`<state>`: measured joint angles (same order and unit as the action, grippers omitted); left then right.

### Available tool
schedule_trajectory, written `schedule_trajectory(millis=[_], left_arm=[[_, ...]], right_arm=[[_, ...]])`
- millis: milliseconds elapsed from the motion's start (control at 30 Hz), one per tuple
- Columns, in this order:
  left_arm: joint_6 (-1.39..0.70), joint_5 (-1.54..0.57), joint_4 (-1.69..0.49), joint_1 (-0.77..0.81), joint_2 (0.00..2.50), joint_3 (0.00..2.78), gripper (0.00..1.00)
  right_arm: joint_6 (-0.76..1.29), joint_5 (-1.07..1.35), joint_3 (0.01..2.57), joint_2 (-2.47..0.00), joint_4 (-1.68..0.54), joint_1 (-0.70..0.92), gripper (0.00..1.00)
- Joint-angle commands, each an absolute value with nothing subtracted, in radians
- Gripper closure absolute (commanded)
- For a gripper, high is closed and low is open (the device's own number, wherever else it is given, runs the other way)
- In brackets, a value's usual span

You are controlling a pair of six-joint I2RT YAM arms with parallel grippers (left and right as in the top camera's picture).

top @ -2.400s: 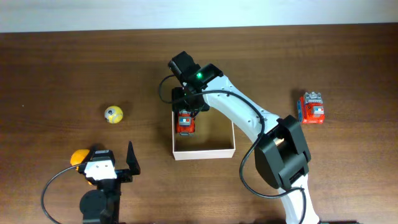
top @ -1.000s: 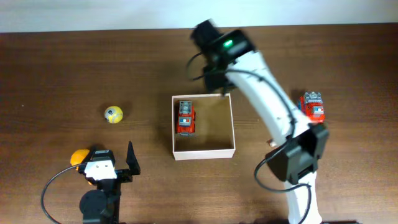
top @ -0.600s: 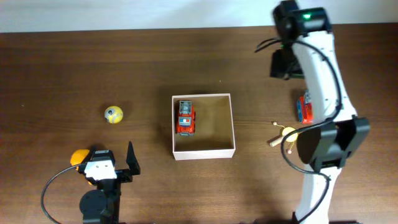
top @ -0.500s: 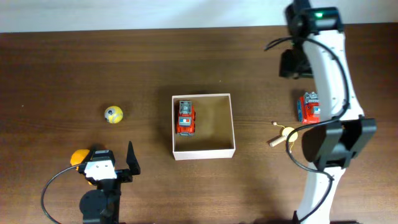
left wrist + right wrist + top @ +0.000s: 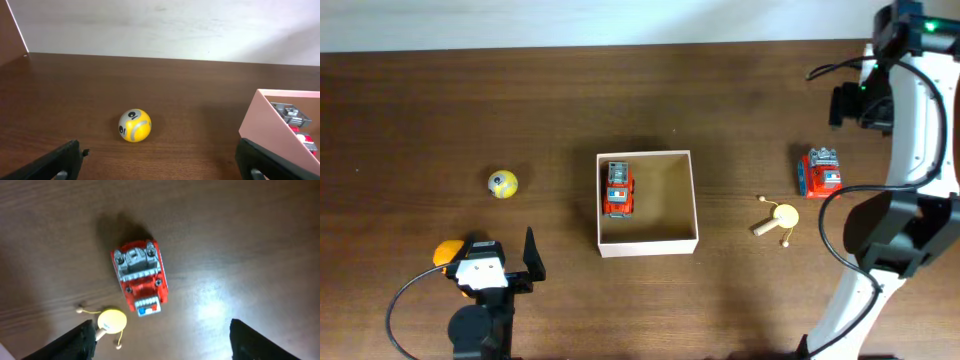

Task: Pack container
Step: 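Raise the right gripper out of the box and move right, then lower the right gripper over the second red fire truck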

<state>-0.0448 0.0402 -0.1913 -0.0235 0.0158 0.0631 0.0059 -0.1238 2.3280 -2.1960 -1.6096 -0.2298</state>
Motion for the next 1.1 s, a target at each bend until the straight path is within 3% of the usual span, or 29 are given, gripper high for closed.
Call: schedule_trajectory(millis=[0,433,633,767,1067], left_arm=[[-0.026,0.029,-0.187,-0.02,0.011,0.055,0.01],[-0.026,0.029,-0.187,-0.02,0.011,0.055,0.01],[-0.026,0.029,-0.187,-0.02,0.011,0.055,0.01],[-0.026,0.029,-0.187,-0.02,0.011,0.055,0.01],[-0.026,0.029,-0.187,-0.02,0.011,0.055,0.01]], right_arm=[[-0.075,-0.052,2.236,-2.165,-1.584,-0.228,0.18],[-0.109,-0.029,1.878,-2.165,-1.37,-0.216,0.13],[-0.123,-0.03,1.819,-2.165,-1.29,-0.217,0.13],[-0.123,-0.031,1.799,-2.165,-1.243,-0.224,0.05],[-0.131,-0.035,1.783,-2.165,-1.218,-0.245,0.07]])
